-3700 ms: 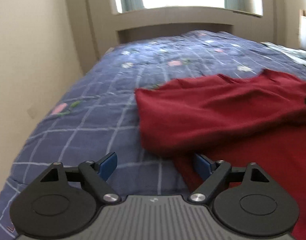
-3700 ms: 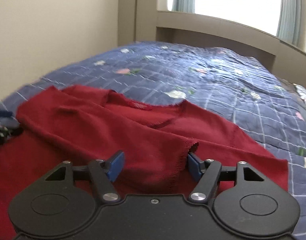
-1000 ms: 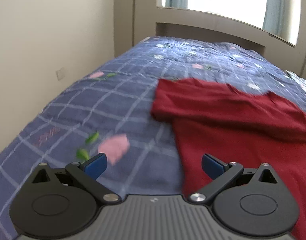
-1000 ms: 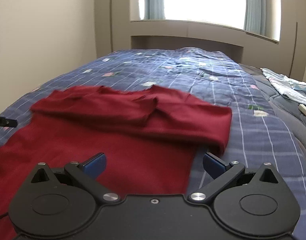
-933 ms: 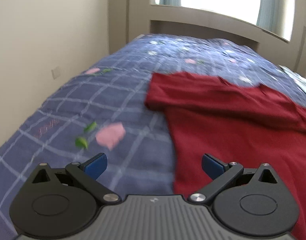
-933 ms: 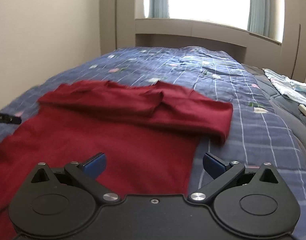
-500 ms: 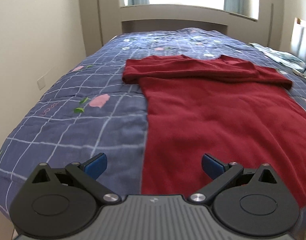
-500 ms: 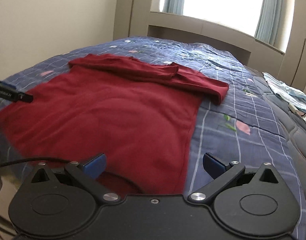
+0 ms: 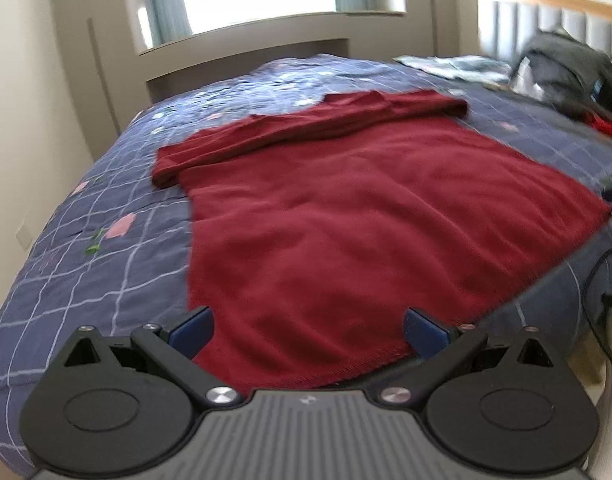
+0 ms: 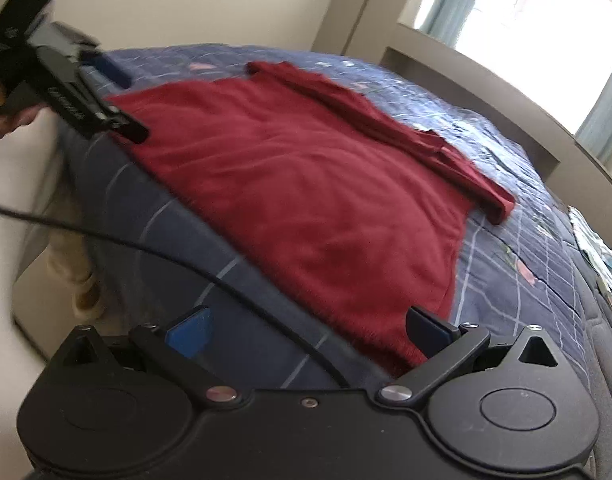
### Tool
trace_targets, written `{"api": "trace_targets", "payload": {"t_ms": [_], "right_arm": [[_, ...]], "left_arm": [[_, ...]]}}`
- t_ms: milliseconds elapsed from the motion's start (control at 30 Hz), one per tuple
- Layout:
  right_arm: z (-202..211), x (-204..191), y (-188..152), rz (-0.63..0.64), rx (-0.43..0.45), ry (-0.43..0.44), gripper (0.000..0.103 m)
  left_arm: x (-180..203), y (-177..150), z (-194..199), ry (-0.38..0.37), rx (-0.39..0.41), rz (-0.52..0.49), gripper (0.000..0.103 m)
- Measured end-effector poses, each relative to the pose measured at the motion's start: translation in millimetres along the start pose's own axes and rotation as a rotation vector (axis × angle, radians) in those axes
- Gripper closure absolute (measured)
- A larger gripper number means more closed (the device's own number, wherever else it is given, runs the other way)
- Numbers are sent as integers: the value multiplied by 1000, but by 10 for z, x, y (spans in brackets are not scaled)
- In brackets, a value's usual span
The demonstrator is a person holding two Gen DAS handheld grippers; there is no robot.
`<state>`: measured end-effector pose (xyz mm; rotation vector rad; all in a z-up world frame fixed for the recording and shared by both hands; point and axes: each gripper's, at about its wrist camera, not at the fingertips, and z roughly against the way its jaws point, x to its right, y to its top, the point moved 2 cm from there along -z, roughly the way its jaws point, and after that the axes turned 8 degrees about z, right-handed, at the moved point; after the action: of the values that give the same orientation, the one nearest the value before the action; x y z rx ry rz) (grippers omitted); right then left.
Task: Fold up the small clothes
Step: 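Move both tools to the sweater hem and grasp its corners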
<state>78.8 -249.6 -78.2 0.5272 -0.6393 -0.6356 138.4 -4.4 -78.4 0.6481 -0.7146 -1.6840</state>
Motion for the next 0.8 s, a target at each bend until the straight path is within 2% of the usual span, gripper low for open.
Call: {"api": "trace_targets", "payload": {"t_ms": [67,200,333,433,567,733,800], "right_arm": [[117,10,-43,-13,12,32,1],[319,185,-73,-147,74,97,1],[237,353,11,-260,95,48,1],[74,308,109,-181,88,2,8],[-135,137,152,-23,57,13,21],[-183,-7,149,80,94,-51,24],[-187,-26,155,94,114,-74,38]], "left_arm": [[49,-19,4,-16,-6,-23,0],[108,-36,8,-51,-9,-61,0],[208,-71,0,-66,-25,-112,0],[253,-86,-6,-57,-29,-142,0],[251,-86,-19,-54,-39,-145,0],[249,-82,-41,-63,-45,-143,0],[275,-81,-24,-78,-35,-159,0]]}}
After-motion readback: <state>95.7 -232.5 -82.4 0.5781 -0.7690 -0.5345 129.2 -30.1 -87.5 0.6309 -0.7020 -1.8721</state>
